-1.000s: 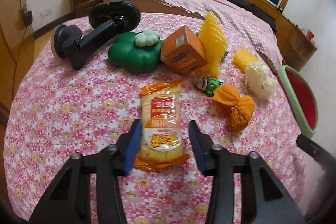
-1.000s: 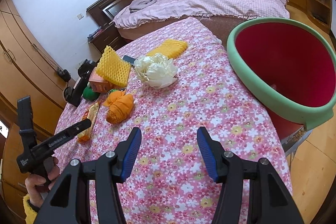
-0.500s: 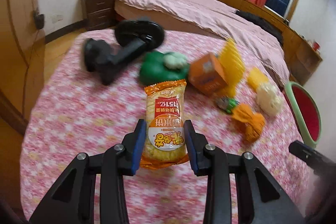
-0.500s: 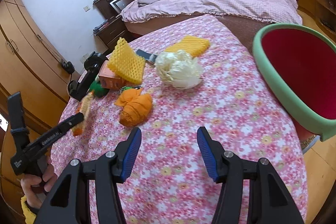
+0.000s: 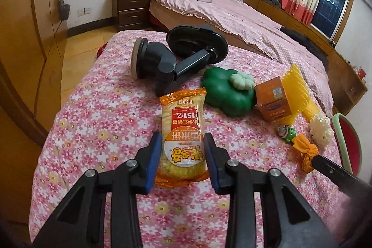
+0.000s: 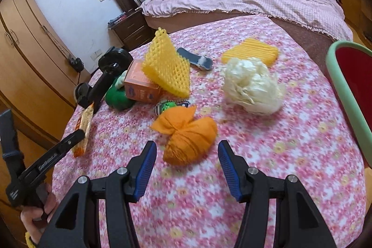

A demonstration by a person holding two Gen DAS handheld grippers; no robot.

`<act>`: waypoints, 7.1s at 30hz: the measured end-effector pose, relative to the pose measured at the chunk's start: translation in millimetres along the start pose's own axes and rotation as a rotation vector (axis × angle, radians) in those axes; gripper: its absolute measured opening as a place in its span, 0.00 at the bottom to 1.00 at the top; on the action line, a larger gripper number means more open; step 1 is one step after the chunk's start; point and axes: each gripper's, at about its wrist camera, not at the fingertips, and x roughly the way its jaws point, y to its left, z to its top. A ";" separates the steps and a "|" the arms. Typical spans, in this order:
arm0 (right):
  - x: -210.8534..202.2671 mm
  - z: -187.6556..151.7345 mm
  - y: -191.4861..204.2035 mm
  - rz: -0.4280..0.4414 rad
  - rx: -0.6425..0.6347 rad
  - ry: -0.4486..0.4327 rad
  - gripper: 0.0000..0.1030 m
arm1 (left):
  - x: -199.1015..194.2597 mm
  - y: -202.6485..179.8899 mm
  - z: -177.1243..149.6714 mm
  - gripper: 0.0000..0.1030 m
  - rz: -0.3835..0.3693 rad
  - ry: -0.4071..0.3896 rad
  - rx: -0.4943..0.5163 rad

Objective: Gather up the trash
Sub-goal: 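Close the right tool on the orange bundle while the left tool holds the packet, then carry both items over the red bucket and open both tools to drop them, then move both open tools back over the items on the bed, then grasp the yellow foam net with the left tool, then grasp the crumpled cream paper with the right tool while the left tool holds the net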

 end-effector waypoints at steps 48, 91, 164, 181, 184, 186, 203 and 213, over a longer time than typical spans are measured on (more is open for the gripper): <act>-130.0 -3.6 -47.6 -0.004 0.093 -0.221 0.19 | -96.0 -115.9 0.5 0.36 -0.305 -0.072 0.168; -157.0 -12.7 -284.4 -0.191 0.453 -0.260 0.23 | 2.2 -384.4 -29.3 0.36 -0.552 0.182 0.493; -86.9 12.0 -158.8 -0.056 0.301 -0.147 0.51 | 51.0 -184.6 38.3 0.14 -0.186 0.015 0.204; -75.7 20.9 -96.0 -0.086 0.212 -0.151 0.51 | -17.3 -128.4 44.5 0.10 -0.348 -0.090 0.083; -65.4 23.5 -87.0 -0.089 0.213 -0.143 0.51 | -23.0 -116.0 43.9 0.10 -0.337 -0.104 0.080; -59.3 24.9 -82.3 -0.094 0.211 -0.142 0.51 | -25.9 -108.4 44.2 0.10 -0.326 -0.117 0.078; 8.8 35.1 -63.0 -0.091 0.143 -0.079 0.50 | -9.1 -71.5 41.9 0.10 -0.336 -0.110 0.023; 1.5 32.6 -61.9 -0.063 0.122 -0.095 0.36 | -16.5 -83.2 39.1 0.10 -0.359 -0.094 0.039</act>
